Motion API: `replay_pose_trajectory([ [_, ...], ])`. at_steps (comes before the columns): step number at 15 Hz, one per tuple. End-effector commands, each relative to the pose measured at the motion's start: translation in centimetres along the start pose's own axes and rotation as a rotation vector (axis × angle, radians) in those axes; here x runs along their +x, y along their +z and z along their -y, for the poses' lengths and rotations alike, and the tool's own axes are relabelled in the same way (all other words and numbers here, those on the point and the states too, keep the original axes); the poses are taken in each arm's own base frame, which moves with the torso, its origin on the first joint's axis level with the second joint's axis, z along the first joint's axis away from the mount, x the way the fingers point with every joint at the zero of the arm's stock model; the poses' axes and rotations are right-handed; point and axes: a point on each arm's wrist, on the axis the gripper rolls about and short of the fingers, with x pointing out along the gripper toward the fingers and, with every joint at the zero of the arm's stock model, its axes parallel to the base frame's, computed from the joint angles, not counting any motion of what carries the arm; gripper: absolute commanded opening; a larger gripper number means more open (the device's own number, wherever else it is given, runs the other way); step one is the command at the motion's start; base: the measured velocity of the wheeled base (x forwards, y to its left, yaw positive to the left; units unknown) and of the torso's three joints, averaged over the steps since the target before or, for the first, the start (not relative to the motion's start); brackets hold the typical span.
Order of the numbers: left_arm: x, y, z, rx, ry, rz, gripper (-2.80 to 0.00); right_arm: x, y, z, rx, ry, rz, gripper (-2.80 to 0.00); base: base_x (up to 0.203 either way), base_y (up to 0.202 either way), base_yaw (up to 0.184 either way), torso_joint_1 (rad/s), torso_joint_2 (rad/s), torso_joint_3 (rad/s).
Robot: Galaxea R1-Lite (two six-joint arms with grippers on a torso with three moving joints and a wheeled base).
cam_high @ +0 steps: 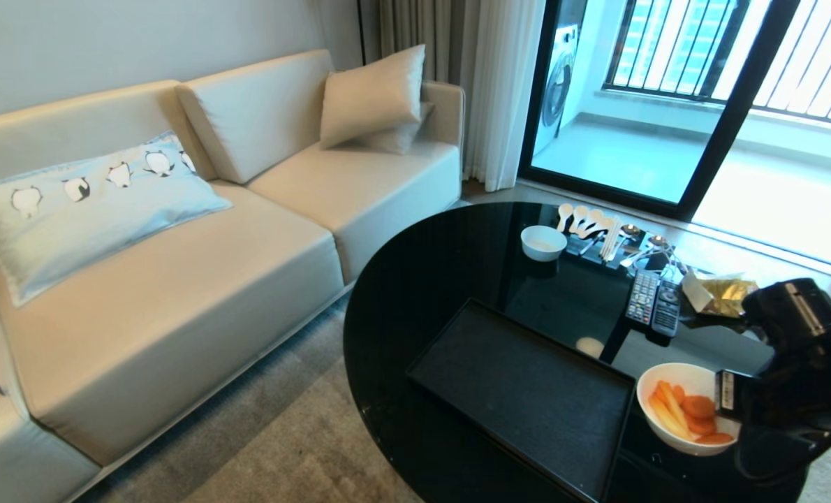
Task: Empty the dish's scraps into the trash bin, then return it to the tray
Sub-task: Move the bowl over the trash can
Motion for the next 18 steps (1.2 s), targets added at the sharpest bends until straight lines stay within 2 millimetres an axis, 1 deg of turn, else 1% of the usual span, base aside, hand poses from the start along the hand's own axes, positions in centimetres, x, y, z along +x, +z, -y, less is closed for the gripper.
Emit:
replay_pose_trajectory([
  [1,0.0,0.0,0.0,-0.001,0.001,0.001,-2.80,-2.3,-0.7,2.2,0.065,0.015,0.048,-2.80,0.000,0.000,0.000,0.000,0.00,0.000],
  [5,0.0,0.0,0.0,-0.001,0.001,0.001,-2.80,-4.6,-3.3,4.0,0.086,0.028,0.053,-2.80,0.000,0.000,0.000,0.000,0.00,0.000],
  [9,0.0,0.0,0.0,-0.001,0.001,0.001,-2.80,-5.3,-4.6,5.2,0.112,0.010,0.051,-2.80,0.000,0.000,0.000,0.000,0.00,0.000],
  [12,0.0,0.0,0.0,-0.001,0.001,0.001,-2.80,-6.4,-5.8,5.8,0.112,0.010,0.051,-2.80,0.000,0.000,0.000,0.000,0.00,0.000],
  [13,0.0,0.0,0.0,-0.001,0.001,0.001,-2.80,-6.5,-6.3,5.9,0.110,0.007,0.042,-2.80,0.000,0.000,0.000,0.000,0.00,0.000],
  [18,0.0,0.0,0.0,-0.001,0.001,0.001,-2.80,-6.5,-7.6,6.4,0.106,0.002,0.032,-2.80,0.000,0.000,0.000,0.000,0.00,0.000],
])
